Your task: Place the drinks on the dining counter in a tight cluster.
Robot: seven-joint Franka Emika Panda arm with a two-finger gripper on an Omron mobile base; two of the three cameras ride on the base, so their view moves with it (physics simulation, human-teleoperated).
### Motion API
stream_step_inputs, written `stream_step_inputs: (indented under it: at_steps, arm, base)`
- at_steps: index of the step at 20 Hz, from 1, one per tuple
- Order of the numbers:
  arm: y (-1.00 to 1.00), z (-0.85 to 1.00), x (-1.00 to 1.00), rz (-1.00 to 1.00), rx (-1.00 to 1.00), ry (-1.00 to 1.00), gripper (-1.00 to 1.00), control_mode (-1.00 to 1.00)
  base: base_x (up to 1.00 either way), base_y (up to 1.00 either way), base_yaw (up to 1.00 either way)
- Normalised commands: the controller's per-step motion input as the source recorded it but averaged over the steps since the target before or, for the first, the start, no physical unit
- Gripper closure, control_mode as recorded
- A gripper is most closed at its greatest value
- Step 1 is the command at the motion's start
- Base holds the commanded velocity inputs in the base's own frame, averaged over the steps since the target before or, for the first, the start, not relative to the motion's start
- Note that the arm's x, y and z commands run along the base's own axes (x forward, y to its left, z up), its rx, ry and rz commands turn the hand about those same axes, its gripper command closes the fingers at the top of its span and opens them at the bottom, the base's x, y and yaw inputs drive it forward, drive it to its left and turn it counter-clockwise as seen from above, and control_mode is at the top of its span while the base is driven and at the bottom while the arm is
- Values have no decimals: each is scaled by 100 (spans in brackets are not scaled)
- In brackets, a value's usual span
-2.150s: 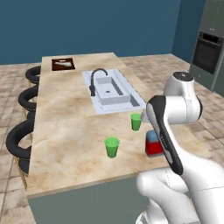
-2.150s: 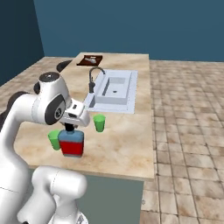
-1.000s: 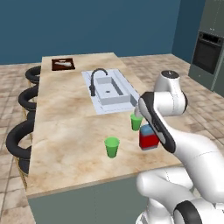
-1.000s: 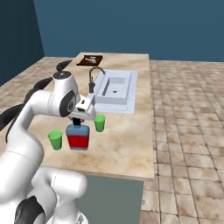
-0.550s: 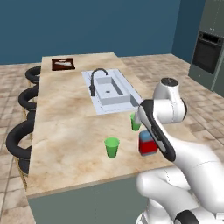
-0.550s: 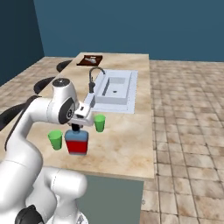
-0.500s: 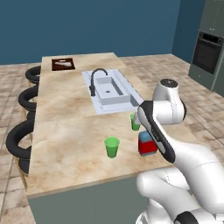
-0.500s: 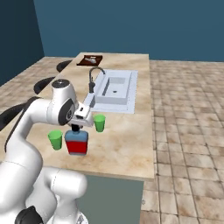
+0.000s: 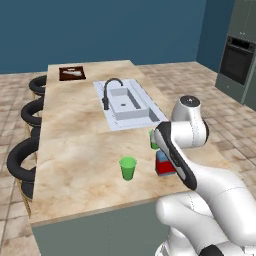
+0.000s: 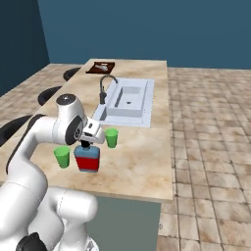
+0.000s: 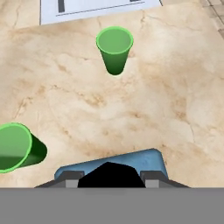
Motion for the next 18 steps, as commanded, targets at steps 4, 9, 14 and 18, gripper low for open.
stream_step_inputs:
  at_steps: [4, 9, 14, 18]
  arm:
    - [0, 0, 4, 0, 0, 5, 100, -100]
    - [0, -9, 4, 0, 0, 5, 100, -100]
    - [0, -11, 0, 0, 0, 0, 100, -100]
    - [0, -20, 0, 0, 0, 0, 100, -100]
  base:
    - [0, 0, 0]
    - [0, 0, 0]
    - [0, 0, 0]
    - [0, 0, 0]
